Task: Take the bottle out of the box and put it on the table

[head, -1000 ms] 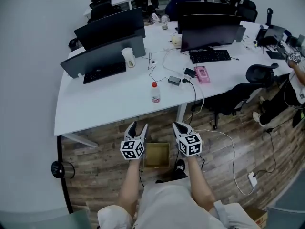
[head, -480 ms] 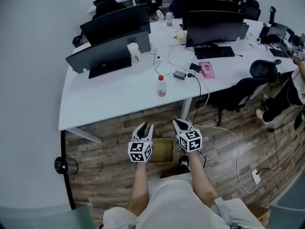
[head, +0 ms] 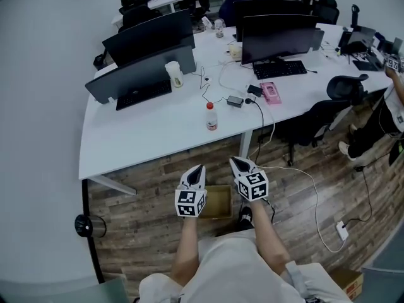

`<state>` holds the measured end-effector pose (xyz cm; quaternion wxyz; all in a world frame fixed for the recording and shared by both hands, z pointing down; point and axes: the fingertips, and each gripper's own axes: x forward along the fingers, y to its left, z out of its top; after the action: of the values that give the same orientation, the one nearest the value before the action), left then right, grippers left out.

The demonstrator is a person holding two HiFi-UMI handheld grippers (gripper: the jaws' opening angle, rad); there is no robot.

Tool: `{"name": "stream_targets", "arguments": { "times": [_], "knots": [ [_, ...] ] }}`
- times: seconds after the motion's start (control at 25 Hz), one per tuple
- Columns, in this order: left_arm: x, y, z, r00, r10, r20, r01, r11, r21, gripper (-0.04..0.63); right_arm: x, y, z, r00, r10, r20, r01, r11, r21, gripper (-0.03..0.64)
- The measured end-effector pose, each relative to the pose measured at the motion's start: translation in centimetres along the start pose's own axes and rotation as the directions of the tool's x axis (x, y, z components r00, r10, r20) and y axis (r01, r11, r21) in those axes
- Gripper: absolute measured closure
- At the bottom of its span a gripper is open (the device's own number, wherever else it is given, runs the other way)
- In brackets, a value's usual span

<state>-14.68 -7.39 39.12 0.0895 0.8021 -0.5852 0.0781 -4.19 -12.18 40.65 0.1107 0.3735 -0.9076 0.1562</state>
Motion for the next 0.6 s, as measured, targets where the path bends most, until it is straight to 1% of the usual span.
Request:
{"name": "stream_targets", "arguments": {
  "times": [0.32, 0.4, 0.52, 0.6],
  "knots": [
    [0.2, 0.8, 0.5, 0.999, 0.042, -0.004, -0.042, 0.999, -0.022, 0.581, 0.0, -0.2, 0.3, 1.0, -0.014, 0.005, 0.014, 1.0, -0.012, 0.578],
    [0.2, 0.9, 0.4, 0.999, 0.045, -0.006, -0.045, 0.999, -0.014, 0.581, 0.1, -0.3, 0.2, 1.0, -0.017, -0.003, 0.017, 1.0, -0.013, 0.577],
    [0.4, 0.7, -0.3, 0.999, 0.036, -0.033, -0.035, 0.999, 0.021, 0.581, 0.1, -0.4, 0.0, 1.0, -0.01, -0.008, 0.01, 1.0, -0.003, 0.577],
    [0.5, 0.7, -0.6, 0.998, 0.036, -0.046, -0.035, 0.999, 0.03, 0.581, 0.1, -0.5, 0.0, 1.0, -0.006, -0.003, 0.006, 1.0, 0.012, 0.577]
  ]
}}
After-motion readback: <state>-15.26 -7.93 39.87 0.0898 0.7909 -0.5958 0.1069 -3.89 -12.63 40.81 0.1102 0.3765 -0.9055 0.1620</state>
